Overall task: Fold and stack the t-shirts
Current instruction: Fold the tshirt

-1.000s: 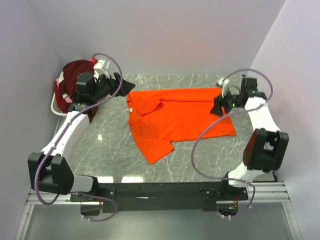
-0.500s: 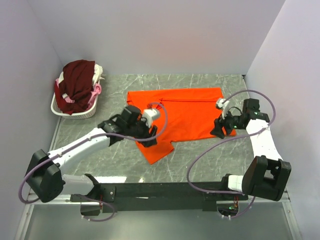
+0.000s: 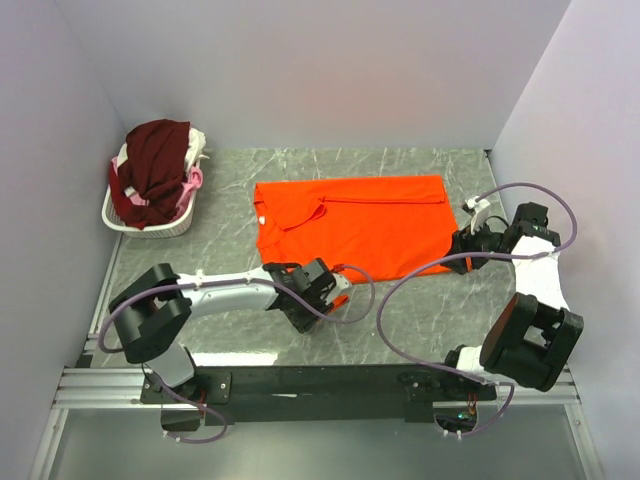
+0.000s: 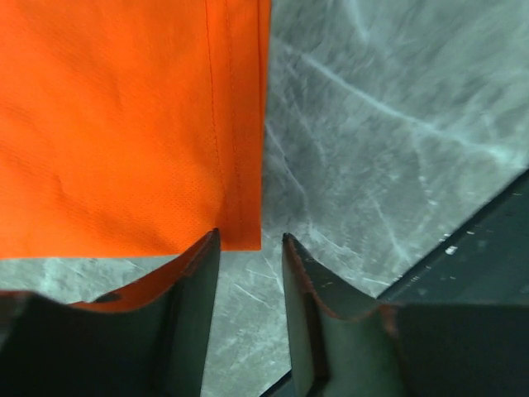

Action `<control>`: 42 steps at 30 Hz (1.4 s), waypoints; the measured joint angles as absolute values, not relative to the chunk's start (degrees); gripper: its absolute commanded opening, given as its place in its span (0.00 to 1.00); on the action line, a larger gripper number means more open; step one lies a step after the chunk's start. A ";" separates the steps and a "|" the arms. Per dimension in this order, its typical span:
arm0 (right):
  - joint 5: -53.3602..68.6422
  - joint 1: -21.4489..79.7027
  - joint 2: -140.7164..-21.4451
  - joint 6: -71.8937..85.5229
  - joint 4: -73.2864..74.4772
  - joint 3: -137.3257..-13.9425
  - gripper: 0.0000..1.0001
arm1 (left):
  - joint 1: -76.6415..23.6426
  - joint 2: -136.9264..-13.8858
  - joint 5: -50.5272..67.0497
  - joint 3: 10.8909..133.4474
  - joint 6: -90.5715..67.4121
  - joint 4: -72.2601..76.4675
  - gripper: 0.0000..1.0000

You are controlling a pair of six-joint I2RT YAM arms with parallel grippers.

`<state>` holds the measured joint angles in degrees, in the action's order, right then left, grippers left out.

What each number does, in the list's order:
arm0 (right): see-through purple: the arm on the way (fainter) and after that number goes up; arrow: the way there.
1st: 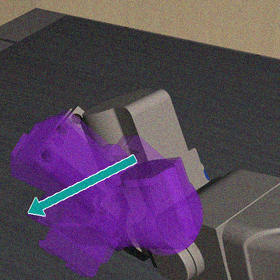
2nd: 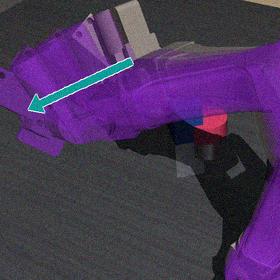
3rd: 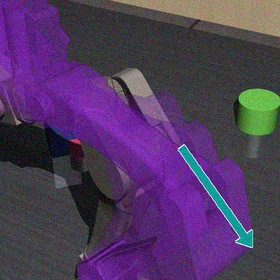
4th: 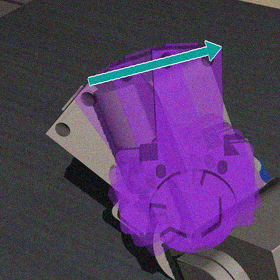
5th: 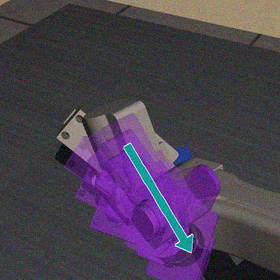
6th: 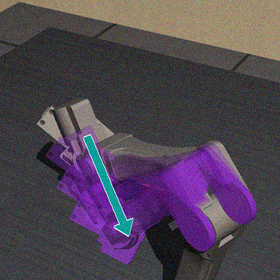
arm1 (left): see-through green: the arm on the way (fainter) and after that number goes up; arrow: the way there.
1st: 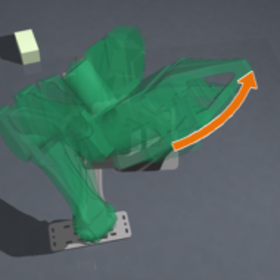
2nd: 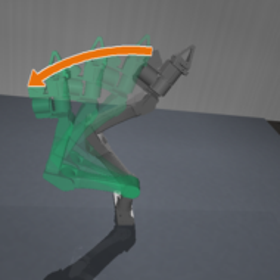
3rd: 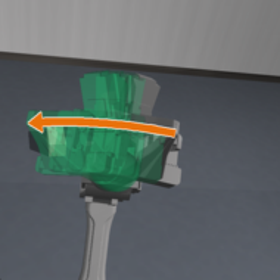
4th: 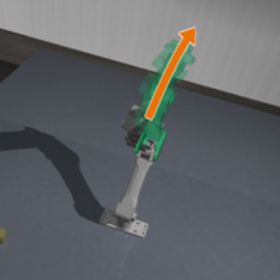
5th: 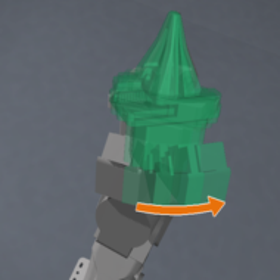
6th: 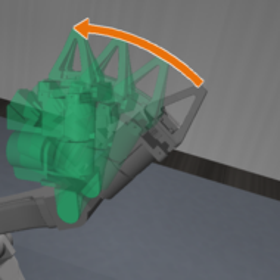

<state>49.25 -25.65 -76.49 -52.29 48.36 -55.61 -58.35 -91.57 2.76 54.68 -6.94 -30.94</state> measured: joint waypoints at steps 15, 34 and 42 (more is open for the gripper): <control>49.15 -26.15 -77.93 -53.34 48.86 -55.59 0.71 | -61.39 -98.37 -5.52 59.37 -8.43 -34.17 0.17; 33.43 -27.38 -87.74 -94.08 54.70 -57.82 0.50 | -61.45 -86.94 -13.10 58.43 -5.43 -34.28 0.00; 27.31 -26.98 -94.43 -94.94 52.03 -60.12 0.50 | -61.43 -84.03 -15.38 55.75 -5.10 -32.73 0.00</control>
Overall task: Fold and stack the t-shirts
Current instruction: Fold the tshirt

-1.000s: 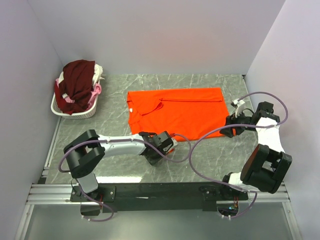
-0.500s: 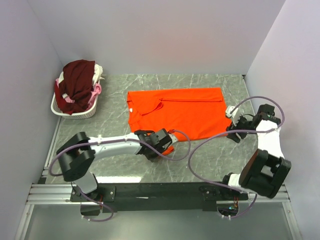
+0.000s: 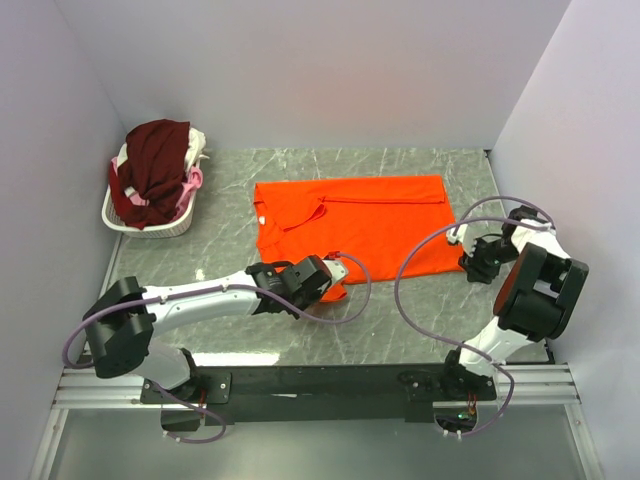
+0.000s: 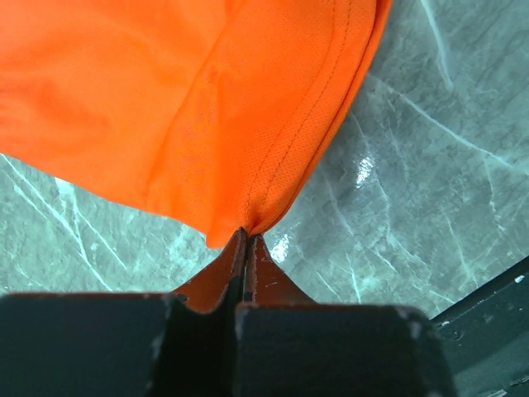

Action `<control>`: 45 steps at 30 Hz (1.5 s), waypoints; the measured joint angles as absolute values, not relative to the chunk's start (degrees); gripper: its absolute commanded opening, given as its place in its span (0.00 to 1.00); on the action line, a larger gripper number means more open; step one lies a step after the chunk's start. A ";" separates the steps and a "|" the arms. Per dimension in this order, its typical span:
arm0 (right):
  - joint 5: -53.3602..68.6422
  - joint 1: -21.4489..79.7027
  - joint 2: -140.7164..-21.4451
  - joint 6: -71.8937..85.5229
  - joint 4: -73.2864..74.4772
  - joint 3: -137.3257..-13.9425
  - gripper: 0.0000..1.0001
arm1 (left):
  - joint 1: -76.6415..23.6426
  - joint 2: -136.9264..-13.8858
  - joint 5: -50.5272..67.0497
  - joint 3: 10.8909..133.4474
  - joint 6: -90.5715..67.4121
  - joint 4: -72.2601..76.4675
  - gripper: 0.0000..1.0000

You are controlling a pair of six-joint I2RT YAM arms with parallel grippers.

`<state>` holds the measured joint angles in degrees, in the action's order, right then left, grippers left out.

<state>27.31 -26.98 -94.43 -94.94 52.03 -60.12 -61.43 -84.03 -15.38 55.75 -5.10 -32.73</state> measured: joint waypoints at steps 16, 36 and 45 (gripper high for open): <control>22.72 -22.68 -99.74 -91.26 46.57 -62.67 0.54 | -61.43 -82.54 -14.85 55.48 -5.13 -31.90 0.00; 19.86 -20.58 -99.26 -79.31 45.54 -64.38 0.00 | -57.87 -79.79 -15.25 54.96 -5.30 -29.63 0.00; 19.00 -13.21 -97.65 -62.33 41.10 -68.58 0.00 | -47.86 -78.19 -11.33 61.34 -7.25 -27.62 0.00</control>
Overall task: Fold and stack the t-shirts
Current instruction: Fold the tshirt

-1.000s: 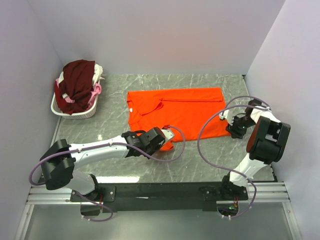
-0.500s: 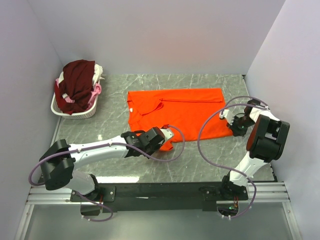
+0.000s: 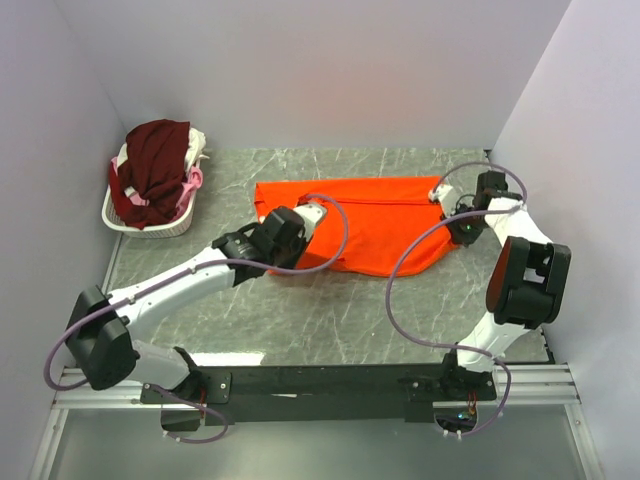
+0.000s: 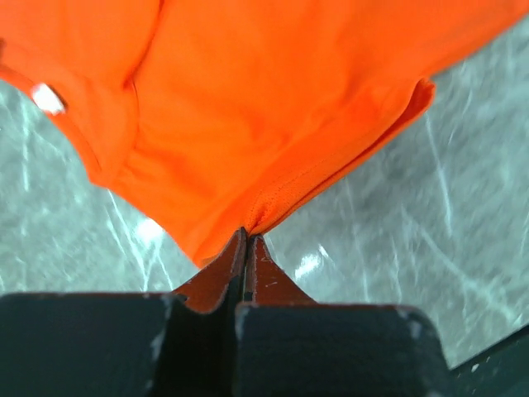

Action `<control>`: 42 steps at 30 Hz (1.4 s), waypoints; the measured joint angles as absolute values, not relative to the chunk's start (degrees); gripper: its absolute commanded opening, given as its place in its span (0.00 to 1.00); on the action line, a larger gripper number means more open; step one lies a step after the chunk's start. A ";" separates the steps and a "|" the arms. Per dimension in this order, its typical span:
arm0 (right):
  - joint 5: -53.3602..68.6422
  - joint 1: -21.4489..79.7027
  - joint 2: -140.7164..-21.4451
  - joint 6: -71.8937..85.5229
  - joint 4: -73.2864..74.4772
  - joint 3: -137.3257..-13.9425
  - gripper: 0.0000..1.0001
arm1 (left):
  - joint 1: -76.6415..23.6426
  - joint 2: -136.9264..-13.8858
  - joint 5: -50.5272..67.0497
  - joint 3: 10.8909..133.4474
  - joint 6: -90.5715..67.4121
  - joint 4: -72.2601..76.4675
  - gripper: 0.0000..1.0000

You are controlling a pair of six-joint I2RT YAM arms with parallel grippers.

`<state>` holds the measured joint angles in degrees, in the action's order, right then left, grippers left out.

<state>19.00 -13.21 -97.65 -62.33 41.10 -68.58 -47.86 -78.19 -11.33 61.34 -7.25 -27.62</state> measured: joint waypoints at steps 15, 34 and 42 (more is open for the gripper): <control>14.92 -11.97 -106.48 -42.92 35.07 -81.87 0.00 | -42.76 -94.91 -17.91 80.71 -5.67 -28.97 0.00; 12.19 -11.97 -117.14 -36.32 34.28 -90.04 0.00 | -36.07 -111.59 -20.03 97.95 -1.02 -30.13 0.00; 10.50 -11.97 -119.11 -34.81 34.70 -90.87 0.00 | -35.81 -114.43 -20.49 102.94 2.02 -30.24 0.00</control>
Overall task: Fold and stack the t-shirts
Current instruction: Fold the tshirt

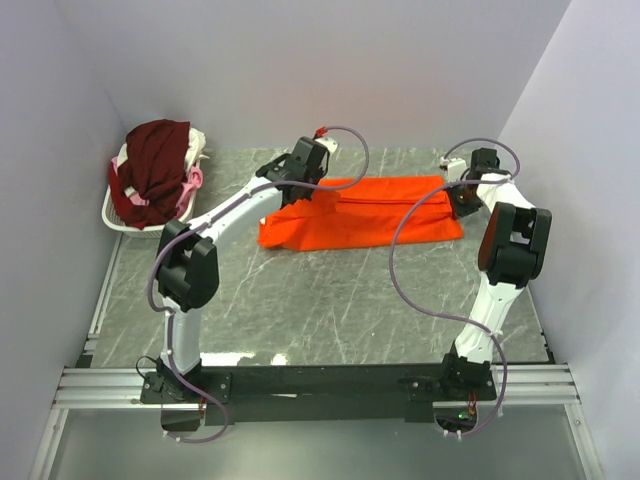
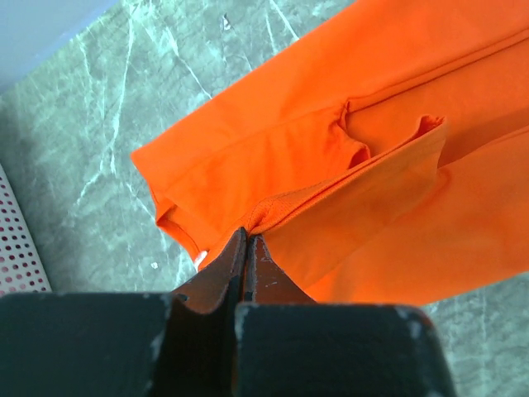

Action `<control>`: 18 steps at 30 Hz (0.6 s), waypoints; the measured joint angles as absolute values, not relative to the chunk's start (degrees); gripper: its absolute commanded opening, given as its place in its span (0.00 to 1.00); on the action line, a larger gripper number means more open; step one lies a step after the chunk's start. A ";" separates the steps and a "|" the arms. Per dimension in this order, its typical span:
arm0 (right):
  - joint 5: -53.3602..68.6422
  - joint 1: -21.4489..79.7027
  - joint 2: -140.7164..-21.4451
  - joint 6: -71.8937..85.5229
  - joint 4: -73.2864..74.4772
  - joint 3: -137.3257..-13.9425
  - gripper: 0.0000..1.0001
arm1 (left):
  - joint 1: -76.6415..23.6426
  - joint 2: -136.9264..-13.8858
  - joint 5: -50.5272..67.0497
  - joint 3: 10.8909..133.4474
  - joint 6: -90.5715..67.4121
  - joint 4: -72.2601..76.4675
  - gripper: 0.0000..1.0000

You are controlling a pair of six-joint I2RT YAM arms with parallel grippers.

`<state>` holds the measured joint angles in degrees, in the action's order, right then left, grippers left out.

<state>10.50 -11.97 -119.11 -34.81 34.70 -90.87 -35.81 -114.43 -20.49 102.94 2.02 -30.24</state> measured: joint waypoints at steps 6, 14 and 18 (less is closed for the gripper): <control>10.02 -11.97 -119.13 -33.85 34.68 -91.94 0.02 | -35.42 -116.62 -20.93 104.51 3.70 -30.28 0.00; 9.41 -11.53 -119.55 -32.88 34.74 -91.96 0.11 | -34.46 -118.13 -20.95 105.14 4.10 -30.22 0.00; 8.16 -11.31 -120.36 -31.97 34.63 -92.36 0.36 | -34.17 -118.15 -20.97 105.14 4.16 -29.87 0.00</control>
<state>8.16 -11.31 -120.36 -31.97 34.63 -92.36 -34.17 -118.15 -20.97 105.14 4.16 -29.87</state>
